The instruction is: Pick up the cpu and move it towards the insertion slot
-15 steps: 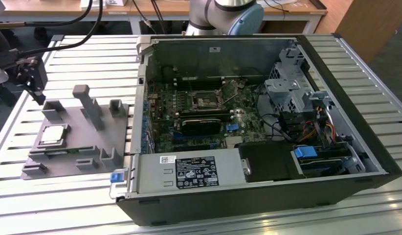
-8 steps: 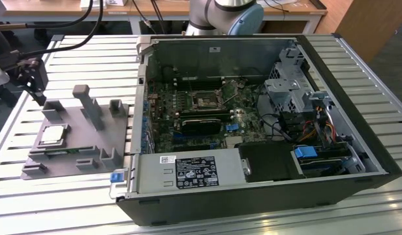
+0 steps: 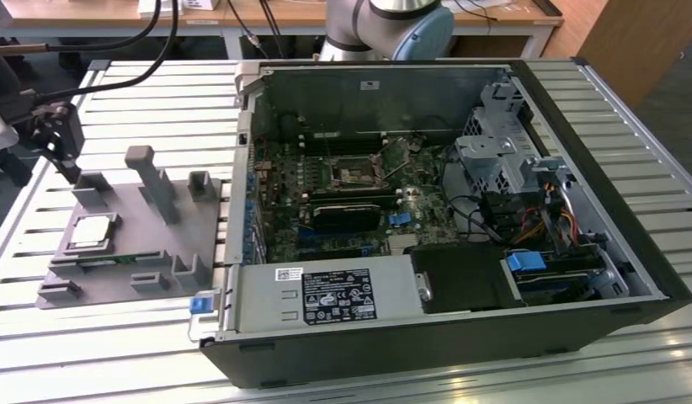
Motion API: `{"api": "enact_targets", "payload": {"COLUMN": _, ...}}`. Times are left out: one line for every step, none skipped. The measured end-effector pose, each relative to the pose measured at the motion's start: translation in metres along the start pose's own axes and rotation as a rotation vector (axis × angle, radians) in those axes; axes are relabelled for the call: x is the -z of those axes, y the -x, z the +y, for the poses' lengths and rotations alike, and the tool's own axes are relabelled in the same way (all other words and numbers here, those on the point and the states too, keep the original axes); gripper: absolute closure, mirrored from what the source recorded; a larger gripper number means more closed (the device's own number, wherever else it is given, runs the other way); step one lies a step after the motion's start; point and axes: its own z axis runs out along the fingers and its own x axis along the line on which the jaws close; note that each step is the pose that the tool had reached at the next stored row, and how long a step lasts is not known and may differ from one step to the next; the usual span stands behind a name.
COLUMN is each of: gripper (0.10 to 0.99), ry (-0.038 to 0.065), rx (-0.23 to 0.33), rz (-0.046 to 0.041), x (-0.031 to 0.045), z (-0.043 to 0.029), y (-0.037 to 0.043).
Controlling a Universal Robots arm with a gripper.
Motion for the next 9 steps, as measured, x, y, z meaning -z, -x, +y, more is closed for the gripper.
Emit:
{"api": "enact_targets", "payload": {"gripper": 0.498, "ry": 0.0, "rx": 0.0, "rz": 0.0001, "x": -0.0003, "z": 0.0, "y": 0.0}}
{"api": "enact_targets", "payload": {"gripper": 0.498, "ry": 0.0, "rx": 0.0, "rz": 0.0, "x": -0.0008, "z": 0.0, "y": 0.0}}
{"api": "enact_targets", "payload": {"gripper": 0.498, "ry": 0.0, "rx": 0.0, "rz": 0.0, "x": -0.0011, "z": 0.0, "y": 0.0}}
{"api": "enact_targets", "payload": {"gripper": 0.498, "ry": 0.0, "rx": 0.0, "rz": 0.0, "x": -0.0015, "z": -0.0001, "y": 0.0}}
{"api": "enact_targets", "payload": {"gripper": 0.498, "ry": 0.0, "rx": 0.0, "rz": 0.0, "x": -0.0019, "z": -0.0001, "y": 0.0}}
{"api": "enact_targets", "payload": {"gripper": 0.498, "ry": 0.0, "rx": 0.0, "rz": 0.0, "x": -0.0022, "z": -0.0001, "y": 0.0}}
{"api": "enact_targets", "payload": {"gripper": 0.498, "ry": 0.0, "rx": 0.0, "rz": 0.0, "x": -0.0025, "z": -0.0001, "y": 0.0}}
{"api": "enact_targets", "payload": {"gripper": 0.498, "ry": 0.0, "rx": 0.0, "rz": 0.0, "x": -0.0029, "z": -0.0001, "y": 0.0}}
{"api": "enact_targets", "payload": {"gripper": 0.498, "ry": 0.0, "rx": 0.0, "rz": 0.0, "x": -0.0033, "z": -0.0001, "y": 0.0}}
